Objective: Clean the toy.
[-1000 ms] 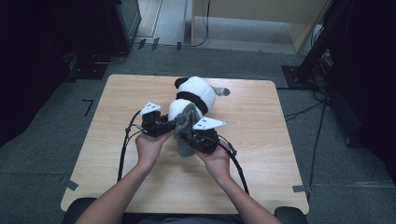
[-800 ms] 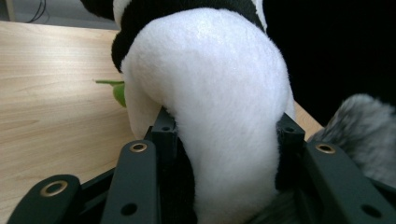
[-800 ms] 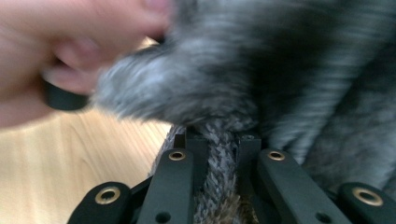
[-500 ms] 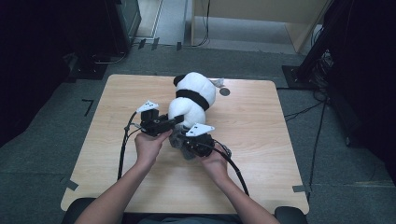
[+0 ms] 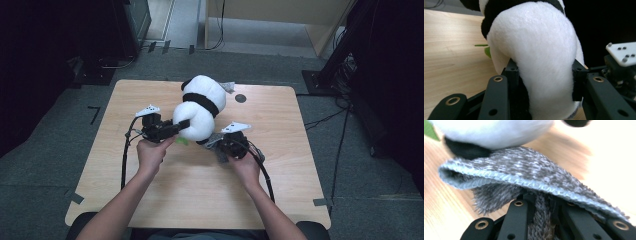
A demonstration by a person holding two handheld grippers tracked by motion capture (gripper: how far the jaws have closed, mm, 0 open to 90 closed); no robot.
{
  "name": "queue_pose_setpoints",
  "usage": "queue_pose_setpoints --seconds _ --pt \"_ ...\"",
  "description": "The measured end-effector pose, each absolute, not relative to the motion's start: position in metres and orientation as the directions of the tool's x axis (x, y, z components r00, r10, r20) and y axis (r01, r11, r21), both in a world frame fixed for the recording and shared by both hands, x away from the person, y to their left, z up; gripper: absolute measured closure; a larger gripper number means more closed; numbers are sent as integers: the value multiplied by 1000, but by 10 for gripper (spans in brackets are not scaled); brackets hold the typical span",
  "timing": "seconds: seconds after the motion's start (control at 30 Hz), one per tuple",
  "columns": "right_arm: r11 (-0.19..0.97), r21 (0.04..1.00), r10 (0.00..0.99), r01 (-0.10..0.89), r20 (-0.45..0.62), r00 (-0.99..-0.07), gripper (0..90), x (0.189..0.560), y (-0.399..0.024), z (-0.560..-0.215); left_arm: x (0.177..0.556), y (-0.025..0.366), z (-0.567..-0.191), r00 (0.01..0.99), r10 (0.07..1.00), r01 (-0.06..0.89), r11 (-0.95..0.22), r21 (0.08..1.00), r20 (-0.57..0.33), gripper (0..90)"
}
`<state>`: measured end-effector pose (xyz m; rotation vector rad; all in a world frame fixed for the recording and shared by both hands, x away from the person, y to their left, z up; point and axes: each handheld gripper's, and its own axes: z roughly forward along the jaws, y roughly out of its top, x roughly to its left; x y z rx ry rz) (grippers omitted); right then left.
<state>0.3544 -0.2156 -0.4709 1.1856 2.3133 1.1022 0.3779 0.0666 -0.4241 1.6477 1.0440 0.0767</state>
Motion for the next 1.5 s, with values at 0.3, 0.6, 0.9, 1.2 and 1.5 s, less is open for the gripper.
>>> queue_pose_setpoints --seconds 0.3,0.6,0.9,1.2,1.5 --pt "286 783 809 553 112 -577 817 352 -250 -446 384 78 -424 598 715 552 -40 833 -362 563" --pt "247 781 822 573 145 -551 815 352 -272 -437 392 102 -421 574 753 540 -53 840 -322 561" --pt "219 783 830 582 165 -534 812 352 -295 -434 400 134 -426 538 773 580 -51 813 -335 558" --pt "211 760 853 615 164 -496 812 359 -312 -445 409 155 -442 512 780 619 -44 784 -360 557" --pt "162 717 871 678 219 -440 805 377 -333 -472 418 169 -457 499 779 649 -46 760 -379 541"
